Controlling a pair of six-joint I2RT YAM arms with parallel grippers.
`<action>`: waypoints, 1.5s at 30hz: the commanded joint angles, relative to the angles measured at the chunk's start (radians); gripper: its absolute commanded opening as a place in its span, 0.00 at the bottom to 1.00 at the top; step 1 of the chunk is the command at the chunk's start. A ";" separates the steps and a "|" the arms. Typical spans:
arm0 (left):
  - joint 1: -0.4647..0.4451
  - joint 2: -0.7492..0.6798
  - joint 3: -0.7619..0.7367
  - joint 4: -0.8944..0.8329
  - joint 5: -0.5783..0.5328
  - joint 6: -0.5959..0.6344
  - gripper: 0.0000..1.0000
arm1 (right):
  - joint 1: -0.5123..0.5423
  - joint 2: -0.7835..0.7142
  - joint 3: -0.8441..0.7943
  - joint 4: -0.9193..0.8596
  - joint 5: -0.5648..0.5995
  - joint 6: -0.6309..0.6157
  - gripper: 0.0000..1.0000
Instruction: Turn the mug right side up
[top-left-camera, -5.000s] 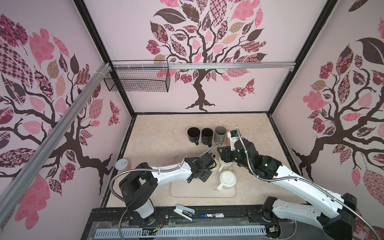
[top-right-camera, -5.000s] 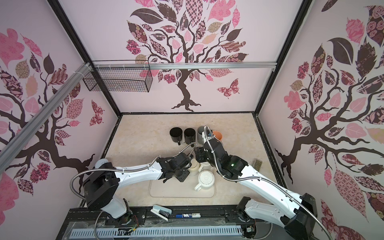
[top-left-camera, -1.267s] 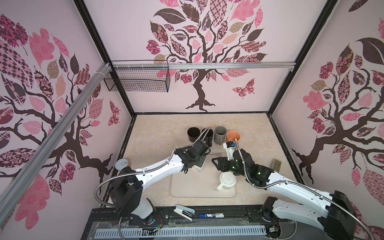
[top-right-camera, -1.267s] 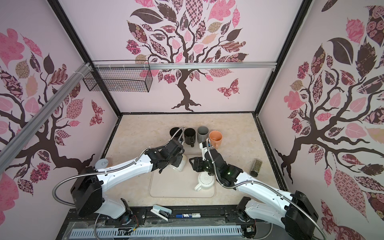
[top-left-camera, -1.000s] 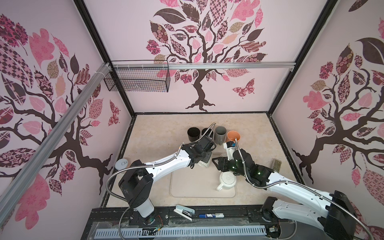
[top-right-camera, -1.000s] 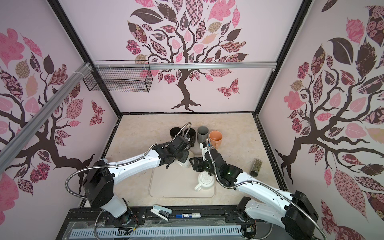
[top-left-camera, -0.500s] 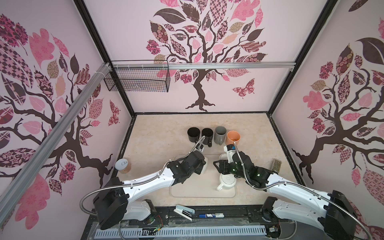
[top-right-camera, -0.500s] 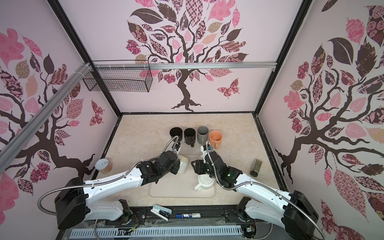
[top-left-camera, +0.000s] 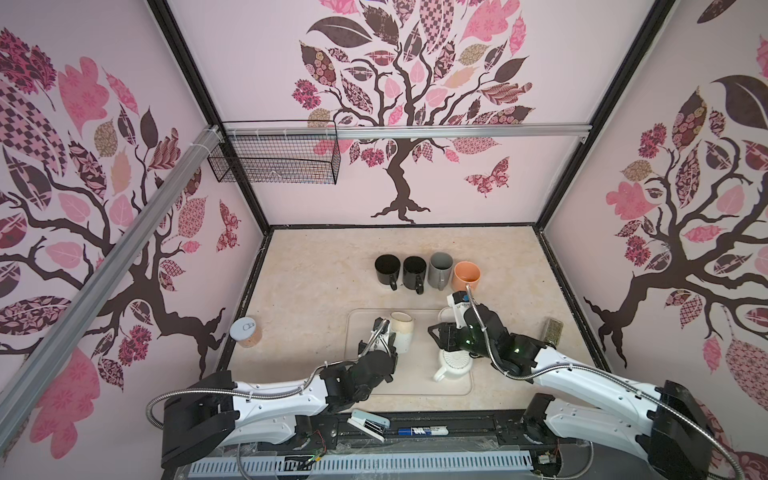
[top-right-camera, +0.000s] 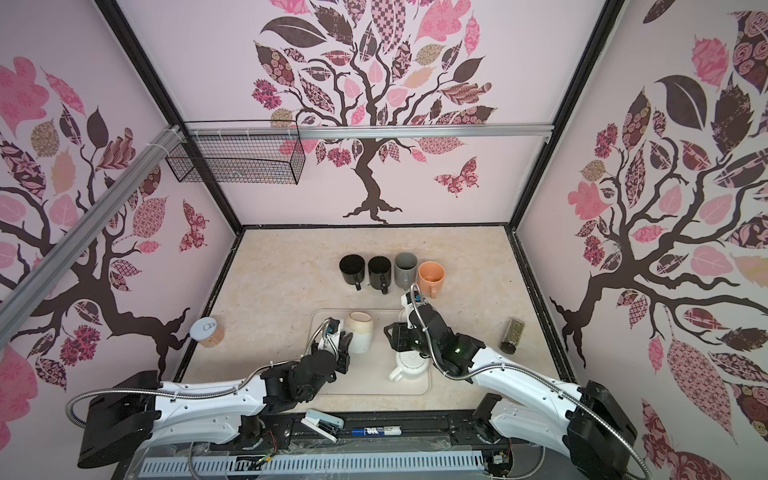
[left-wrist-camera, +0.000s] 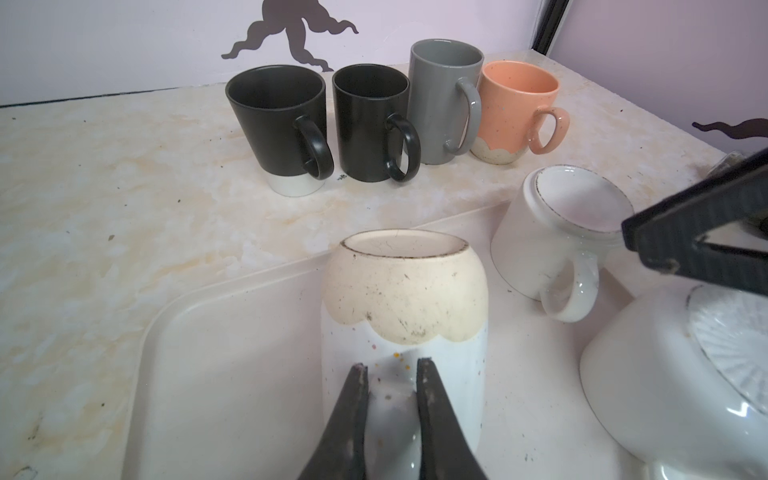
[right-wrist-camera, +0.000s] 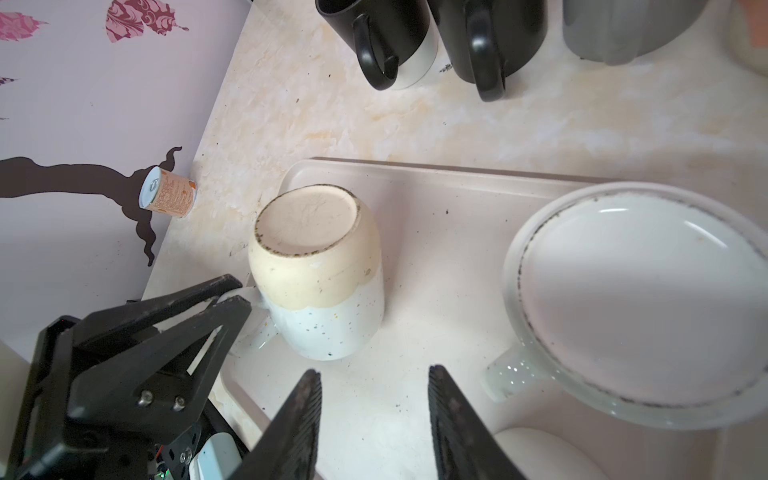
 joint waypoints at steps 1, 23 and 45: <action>-0.016 0.039 -0.061 0.016 -0.053 -0.057 0.00 | 0.007 -0.018 0.006 -0.014 -0.001 0.005 0.45; 0.011 0.234 0.158 -0.195 0.157 -0.041 0.48 | 0.012 -0.076 0.058 -0.139 -0.011 -0.020 0.49; 0.124 0.254 0.590 -0.922 0.405 -0.083 0.97 | 0.013 -0.145 0.031 -0.147 0.013 -0.048 0.51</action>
